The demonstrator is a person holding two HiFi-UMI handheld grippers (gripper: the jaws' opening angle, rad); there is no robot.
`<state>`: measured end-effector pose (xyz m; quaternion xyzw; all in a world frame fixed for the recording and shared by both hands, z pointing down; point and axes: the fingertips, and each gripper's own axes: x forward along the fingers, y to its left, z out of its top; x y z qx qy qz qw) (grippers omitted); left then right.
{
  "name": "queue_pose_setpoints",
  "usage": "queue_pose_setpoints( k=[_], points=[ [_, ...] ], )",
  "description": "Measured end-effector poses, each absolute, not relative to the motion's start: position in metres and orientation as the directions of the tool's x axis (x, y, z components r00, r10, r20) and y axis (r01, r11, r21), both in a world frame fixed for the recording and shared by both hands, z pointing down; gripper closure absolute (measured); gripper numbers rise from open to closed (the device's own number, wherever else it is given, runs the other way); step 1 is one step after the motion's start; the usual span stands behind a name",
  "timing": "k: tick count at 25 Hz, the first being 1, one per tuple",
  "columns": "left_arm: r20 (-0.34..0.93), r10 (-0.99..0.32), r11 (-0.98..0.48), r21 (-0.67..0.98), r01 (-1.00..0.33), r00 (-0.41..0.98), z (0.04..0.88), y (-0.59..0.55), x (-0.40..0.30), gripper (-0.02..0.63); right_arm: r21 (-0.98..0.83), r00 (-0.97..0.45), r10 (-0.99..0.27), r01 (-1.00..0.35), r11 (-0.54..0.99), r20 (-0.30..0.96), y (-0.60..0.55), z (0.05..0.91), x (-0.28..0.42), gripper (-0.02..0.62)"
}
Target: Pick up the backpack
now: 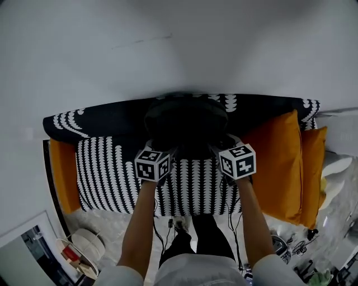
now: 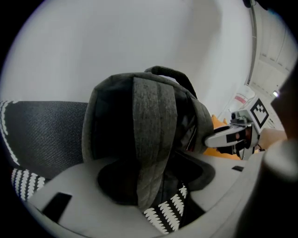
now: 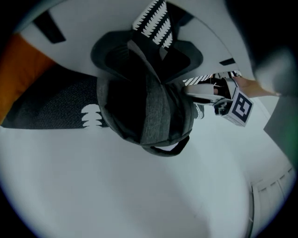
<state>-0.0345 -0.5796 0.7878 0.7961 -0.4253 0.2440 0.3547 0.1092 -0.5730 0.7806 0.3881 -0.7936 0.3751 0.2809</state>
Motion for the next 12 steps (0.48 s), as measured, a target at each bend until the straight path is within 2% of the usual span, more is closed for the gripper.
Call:
queue_pose_setpoints(
  k=[1,3,4,6,12],
  points=[
    [0.689,-0.508,-0.381,0.359,-0.852,0.517,0.788,-0.579,-0.033,0.341,-0.366,-0.537,-0.401,-0.826,0.428,0.742,-0.571,0.783,0.108,0.41],
    [0.691,-0.517,-0.368,0.354,-0.86,0.505,0.785,-0.574,-0.033,0.363,-0.344,-0.529,-0.396,-0.824,0.45,0.751,-0.565,0.784,0.107,0.473],
    [0.692,-0.523,-0.368,0.345,-0.864,0.498,0.783,-0.57,-0.033,0.42,-0.338,-0.529,-0.393,-0.822,0.458,0.752,-0.561,0.783,0.106,0.499],
    [0.69,-0.534,-0.381,0.319,-0.868,0.488,0.777,-0.561,-0.034,0.458,-0.336,-0.534,-0.384,-0.815,0.473,0.754,-0.552,0.777,0.104,0.532],
    [0.683,-0.544,-0.441,0.263,-0.858,0.488,0.753,-0.533,-0.035,0.524,-0.337,-0.545,-0.38,-0.803,0.491,0.747,-0.52,0.749,0.098,0.557]
  ],
)
